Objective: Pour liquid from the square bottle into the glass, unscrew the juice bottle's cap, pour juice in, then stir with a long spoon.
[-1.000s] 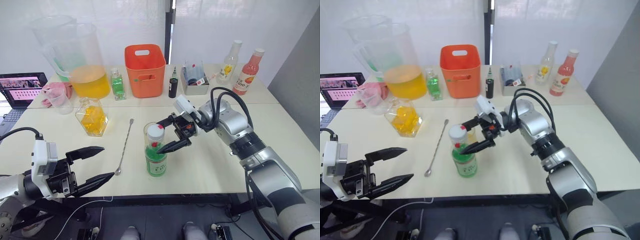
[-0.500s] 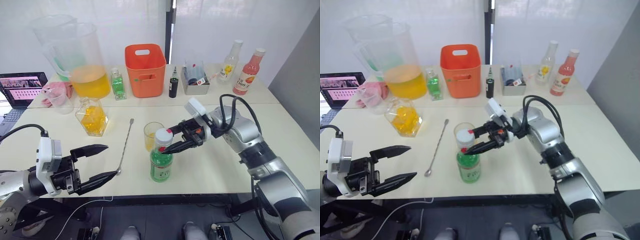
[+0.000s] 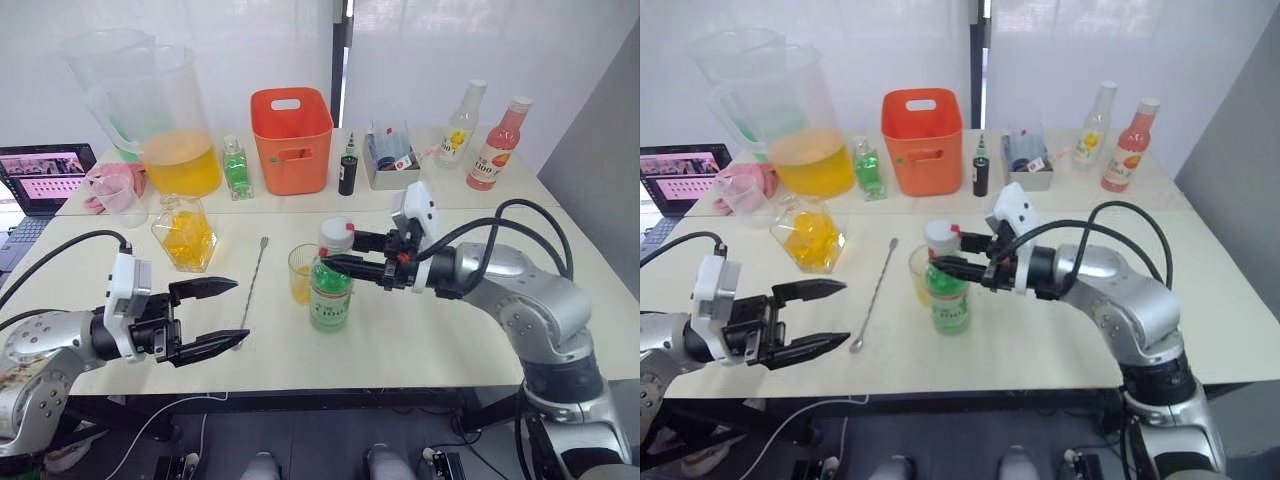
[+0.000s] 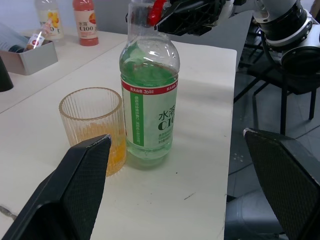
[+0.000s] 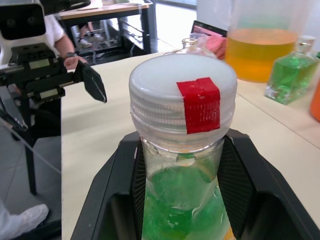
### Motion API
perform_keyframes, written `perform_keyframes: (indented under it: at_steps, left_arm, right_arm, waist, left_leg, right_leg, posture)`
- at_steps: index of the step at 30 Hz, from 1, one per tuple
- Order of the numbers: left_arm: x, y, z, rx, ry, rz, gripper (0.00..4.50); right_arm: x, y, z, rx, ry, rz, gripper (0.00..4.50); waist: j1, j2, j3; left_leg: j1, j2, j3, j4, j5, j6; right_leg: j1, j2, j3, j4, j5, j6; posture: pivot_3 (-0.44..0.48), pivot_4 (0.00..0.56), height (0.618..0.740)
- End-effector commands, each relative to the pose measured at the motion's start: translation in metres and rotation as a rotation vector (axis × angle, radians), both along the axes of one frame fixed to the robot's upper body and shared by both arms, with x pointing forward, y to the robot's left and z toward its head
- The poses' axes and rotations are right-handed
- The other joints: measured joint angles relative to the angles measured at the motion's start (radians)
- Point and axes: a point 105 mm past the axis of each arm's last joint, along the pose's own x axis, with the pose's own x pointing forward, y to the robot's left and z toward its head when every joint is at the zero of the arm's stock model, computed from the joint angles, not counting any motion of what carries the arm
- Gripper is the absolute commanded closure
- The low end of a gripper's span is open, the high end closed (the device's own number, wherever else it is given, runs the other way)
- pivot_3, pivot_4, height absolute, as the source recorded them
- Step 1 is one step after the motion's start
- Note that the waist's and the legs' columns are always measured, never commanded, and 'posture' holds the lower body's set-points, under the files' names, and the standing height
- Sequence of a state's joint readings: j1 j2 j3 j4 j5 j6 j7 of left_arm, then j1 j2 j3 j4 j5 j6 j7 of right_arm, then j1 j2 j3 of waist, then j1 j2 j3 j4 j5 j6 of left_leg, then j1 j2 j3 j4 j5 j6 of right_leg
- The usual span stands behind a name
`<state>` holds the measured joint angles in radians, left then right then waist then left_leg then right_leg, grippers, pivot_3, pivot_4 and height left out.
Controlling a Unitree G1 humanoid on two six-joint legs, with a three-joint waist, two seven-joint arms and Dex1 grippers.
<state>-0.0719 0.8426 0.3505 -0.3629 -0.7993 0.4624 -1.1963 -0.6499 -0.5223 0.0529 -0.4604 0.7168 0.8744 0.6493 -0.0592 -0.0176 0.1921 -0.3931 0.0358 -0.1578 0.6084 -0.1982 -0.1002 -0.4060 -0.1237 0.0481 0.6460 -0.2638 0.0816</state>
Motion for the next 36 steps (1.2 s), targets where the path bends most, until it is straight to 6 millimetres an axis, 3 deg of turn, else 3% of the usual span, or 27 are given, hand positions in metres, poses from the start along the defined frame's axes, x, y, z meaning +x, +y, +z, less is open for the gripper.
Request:
perform_keyframes:
  at_steps: [1, 12, 21, 23, 29, 36]
  left_arm:
    - [0.004, -0.004, 0.004, 0.017, -0.022, -0.048, 0.0]
    - [0.009, -0.012, 0.002, 0.026, -0.005, -0.112, 0.0]
    - [0.016, -0.012, 0.007, 0.055, 0.0, -0.155, 0.0]
    - [0.018, -0.012, 0.007, 0.057, -0.002, -0.157, 0.0]
    - [0.017, -0.012, 0.007, 0.058, -0.009, -0.155, 0.0]
    - [0.016, -0.011, 0.008, 0.047, -0.025, -0.123, 0.0]
  right_arm:
    - [-0.018, 0.007, 0.013, 0.041, -0.04, -0.002, 3.02]
    - [-0.024, 0.008, 0.001, 0.024, -0.051, -0.109, 3.02]
    - [-0.028, 0.009, -0.01, 0.092, 0.038, -0.139, 3.02]
    - [-0.028, 0.009, -0.011, 0.099, 0.044, -0.141, 1.98]
    - [-0.033, 0.006, -0.004, 0.108, 0.038, -0.087, 0.03]
    - [-0.041, 0.0, -0.003, -0.026, -0.036, 0.063, 0.03]
  waist:
    - [0.0, 0.0, 0.0]
    - [-0.001, 0.0, 0.0]
    - [-0.005, 0.0, 0.0]
    - [-0.006, 0.0, 0.0]
    - [-0.007, 0.0, 0.0]
    - [-0.004, -0.001, 0.0]
  left_leg:
    - [0.0, 0.0, 0.0, 0.0, 0.0, 0.0]
    - [0.0, 0.0, 0.0, 0.0, 0.0, 0.0]
    - [0.001, 0.0, 0.0, 0.0, 0.0, 0.0]
    - [0.001, 0.0, 0.0, 0.0, 0.0, 0.0]
    - [0.001, 0.0, 0.0, 0.0, 0.0, 0.0]
    - [0.001, 0.0, 0.0, 0.0, 0.0, 0.0]
  right_leg:
    - [0.0, 0.0, 0.0, 0.0, 0.0, 0.0]
    - [0.0, 0.0, 0.0, 0.0, 0.0, 0.0]
    - [0.0, 0.0, 0.0, 0.0, 0.0, 0.0]
    - [0.0, 0.0, 0.0, 0.0, 0.0, 0.0]
    - [0.0, 0.0, 0.0, 0.0, 0.0, 0.0]
    - [0.001, 0.0, 0.0, 0.0, 0.0, 0.0]
  posture:
    - [0.0, 0.15, 0.74]
    - [0.0, 0.15, 0.74]
    - [0.0, 0.15, 0.74]
    - [0.0, 0.15, 0.74]
    - [0.0, 0.15, 0.74]
    - [0.0, 0.15, 0.74]
